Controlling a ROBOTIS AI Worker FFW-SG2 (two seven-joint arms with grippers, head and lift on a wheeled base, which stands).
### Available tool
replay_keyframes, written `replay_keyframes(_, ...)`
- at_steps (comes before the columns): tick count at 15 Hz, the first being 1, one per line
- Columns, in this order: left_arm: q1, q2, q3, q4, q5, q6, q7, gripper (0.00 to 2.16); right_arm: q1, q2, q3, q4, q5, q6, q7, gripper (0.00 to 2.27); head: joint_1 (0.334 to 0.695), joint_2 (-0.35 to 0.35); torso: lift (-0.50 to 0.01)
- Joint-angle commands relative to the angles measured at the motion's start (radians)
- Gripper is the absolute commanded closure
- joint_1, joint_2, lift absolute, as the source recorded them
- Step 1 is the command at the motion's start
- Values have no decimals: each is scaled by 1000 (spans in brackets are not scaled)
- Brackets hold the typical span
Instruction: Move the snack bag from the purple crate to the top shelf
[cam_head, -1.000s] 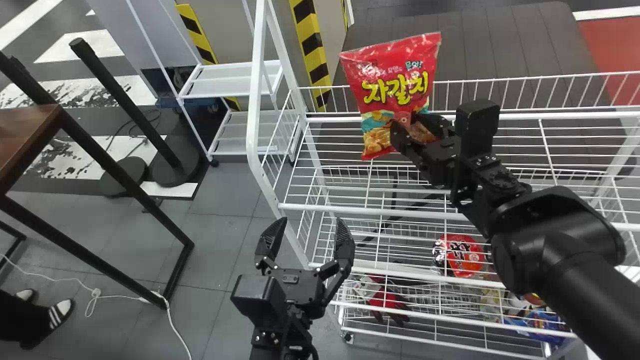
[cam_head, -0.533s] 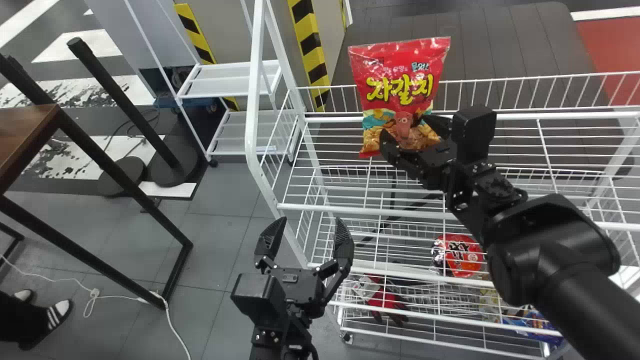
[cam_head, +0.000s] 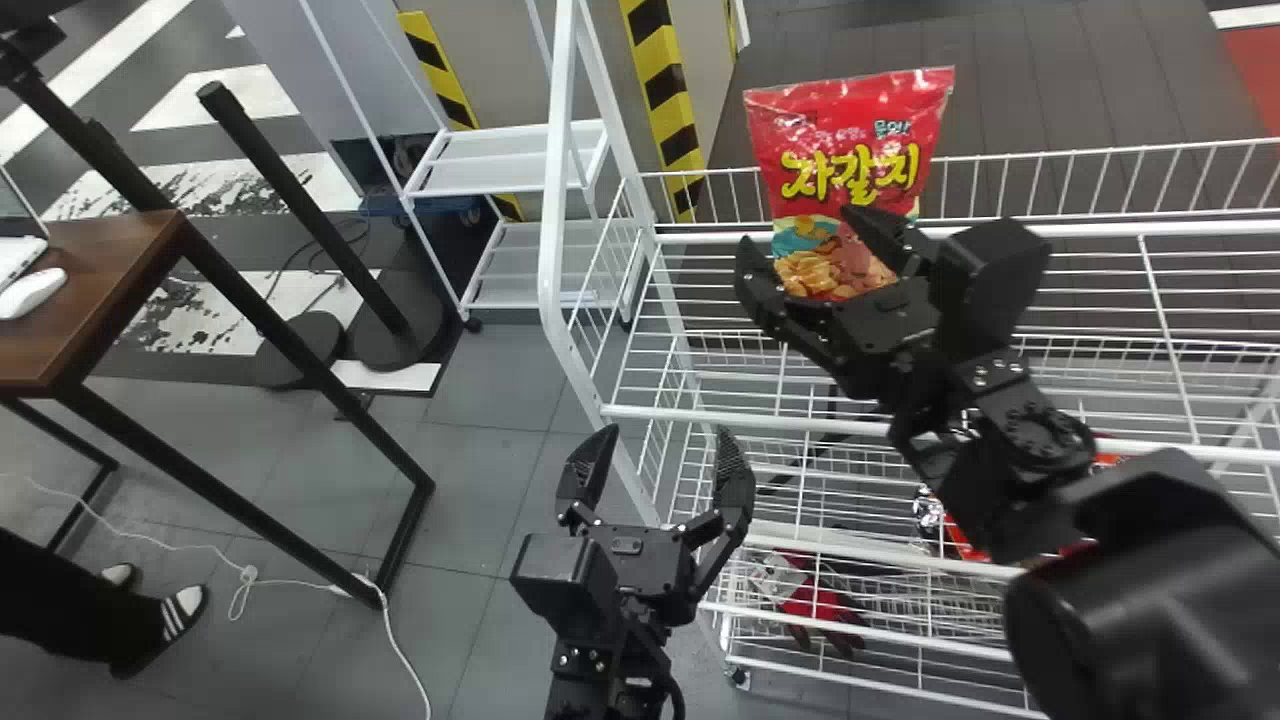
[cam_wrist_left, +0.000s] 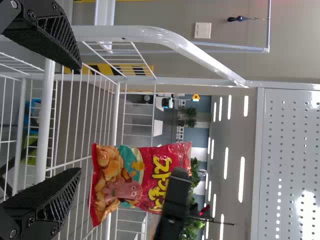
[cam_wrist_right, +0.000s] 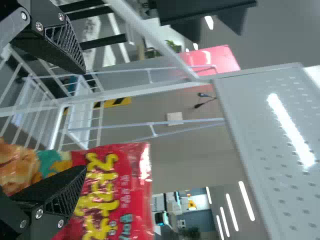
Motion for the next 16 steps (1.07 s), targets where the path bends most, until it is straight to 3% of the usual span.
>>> replay_keyframes(1,0,2,-2,-7,0,0,0,83,90,-88,-51,-192,-8,152,-33,167,695,328,0)
replay_keyframes(4,4,6,0,-19,0,0,0,83,281,-195,-155,-422,43,235,-33,167,695,259,0)
replay_keyframes(7,4,6,0,-25,0,3,0,83,515,-272,-298,-610,87,130,-17,167,695,199,0)
replay_keyframes(10,4,6,-3,-33,0,3,0,83,698,-305,-408,-649,133,-103,-8,167,695,118,0)
replay_keyframes(13,12,6,0,-40,0,3,0,83,813,-292,-516,-590,116,-278,53,167,695,51,0)
replay_keyframes(16,21,5,0,-42,0,-3,3,83,854,-290,-568,-546,86,-305,58,167,695,-8,0)
